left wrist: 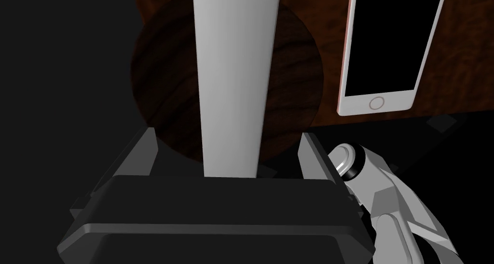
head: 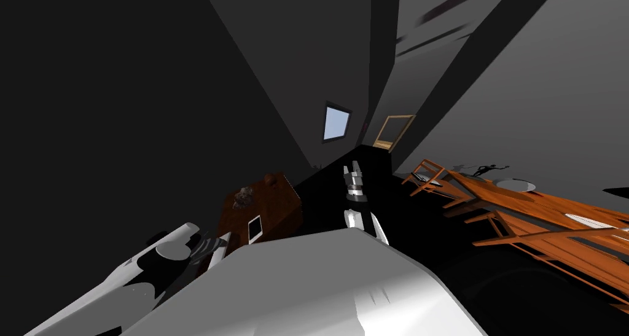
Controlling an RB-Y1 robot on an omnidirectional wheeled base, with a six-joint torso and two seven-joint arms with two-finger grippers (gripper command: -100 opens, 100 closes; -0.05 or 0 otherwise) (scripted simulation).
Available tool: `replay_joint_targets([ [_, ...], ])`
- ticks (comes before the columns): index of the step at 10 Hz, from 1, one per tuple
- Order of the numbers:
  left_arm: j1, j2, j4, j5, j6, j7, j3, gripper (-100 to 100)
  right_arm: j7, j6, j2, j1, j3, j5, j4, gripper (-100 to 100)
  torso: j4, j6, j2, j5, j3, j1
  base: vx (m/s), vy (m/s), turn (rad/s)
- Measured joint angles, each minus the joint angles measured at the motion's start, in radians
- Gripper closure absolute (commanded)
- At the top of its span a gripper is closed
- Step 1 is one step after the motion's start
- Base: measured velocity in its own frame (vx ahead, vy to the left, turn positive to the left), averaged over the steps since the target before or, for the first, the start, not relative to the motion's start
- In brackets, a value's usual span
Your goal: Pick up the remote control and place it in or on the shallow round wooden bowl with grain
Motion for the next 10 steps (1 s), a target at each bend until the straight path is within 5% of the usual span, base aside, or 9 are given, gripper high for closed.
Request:
replay_joint_targets([
  [2, -0.011, 0.021, 0.006, -0.006, 0.017, 0.001, 0.005, -100, 0.000, 0.000, 0.000, 0.000, 0.000, 0.000, 0.000, 0, 0.000, 0.000, 0.001, 0.000, 0.001, 0.000, -0.025, -0.014, 0.000],
  [5, -0.009, 0.014, -0.072, -0.013, 0.087, 0.003, 0.016, -100, 0.000, 0.000, 0.000, 0.000, 0.000, 0.000, 0.000, 0, 0.000, 0.000, 0.002, 0.000, 0.001, 0.000, -0.040, -0.025, -0.042],
  [7, -0.030, 0.053, -0.030, -0.021, 0.091, 0.006, 0.020, -100, 0.000, 0.000, 0.000, 0.000, 0.000, 0.000, 0.000, 0, 0.000, 0.000, 0.001, 0.000, 0.001, -0.001, -0.042, -0.036, -0.051],
  [8, -0.034, 0.054, -0.056, -0.026, 0.115, 0.009, 0.023, -100, 0.000, 0.000, 0.000, 0.000, 0.000, 0.000, 0.000, 0, 0.000, 0.000, 0.001, 0.000, 0.001, -0.001, -0.019, -0.014, -0.009],
  [9, -0.034, 0.054, -0.061, -0.027, 0.122, 0.010, 0.024, 0, 0.000, 0.000, 0.000, 0.000, 0.000, 0.000, 0.000, 0, 0.000, 0.000, 0.000, 0.000, 0.000, 0.000, 0.000, 0.000, 0.000],
  [10, -0.034, 0.054, -0.060, -0.027, 0.122, 0.010, 0.024, 0, 0.000, 0.000, 0.000, 0.000, 0.000, 0.000, 0.000, 0, 0.000, 0.000, -0.001, 0.000, 0.000, 0.001, 0.000, 0.000, 0.000],
])
